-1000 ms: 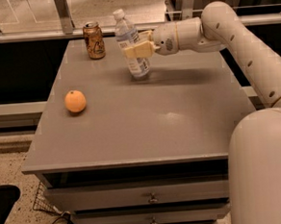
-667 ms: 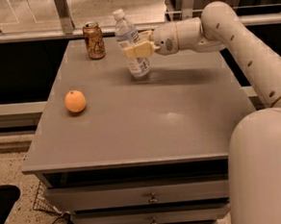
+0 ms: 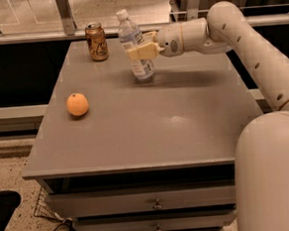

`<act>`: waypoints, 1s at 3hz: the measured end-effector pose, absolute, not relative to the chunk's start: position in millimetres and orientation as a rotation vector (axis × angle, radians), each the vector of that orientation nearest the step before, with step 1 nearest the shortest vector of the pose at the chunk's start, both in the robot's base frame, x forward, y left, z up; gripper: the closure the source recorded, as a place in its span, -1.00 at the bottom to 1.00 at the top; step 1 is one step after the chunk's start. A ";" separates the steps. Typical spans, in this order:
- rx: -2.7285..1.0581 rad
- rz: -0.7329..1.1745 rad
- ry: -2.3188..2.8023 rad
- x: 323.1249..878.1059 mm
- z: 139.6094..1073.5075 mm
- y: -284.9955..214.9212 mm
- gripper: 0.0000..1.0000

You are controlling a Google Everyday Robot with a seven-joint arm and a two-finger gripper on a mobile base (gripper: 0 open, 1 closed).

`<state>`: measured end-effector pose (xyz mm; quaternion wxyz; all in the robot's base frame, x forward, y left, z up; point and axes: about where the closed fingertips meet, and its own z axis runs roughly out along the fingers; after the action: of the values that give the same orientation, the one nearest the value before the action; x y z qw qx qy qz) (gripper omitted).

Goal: Move blue plastic bottle near orange can

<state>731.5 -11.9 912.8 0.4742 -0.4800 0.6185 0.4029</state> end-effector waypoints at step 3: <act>-1.057 0.954 1.474 744.9 970.3 -32.6 1.00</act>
Offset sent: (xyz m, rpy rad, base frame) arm 0.0321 -0.0677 0.1409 0.1774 -0.0561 -0.2339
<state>744.9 -32.6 970.3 0.5195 -0.4408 0.6145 0.3977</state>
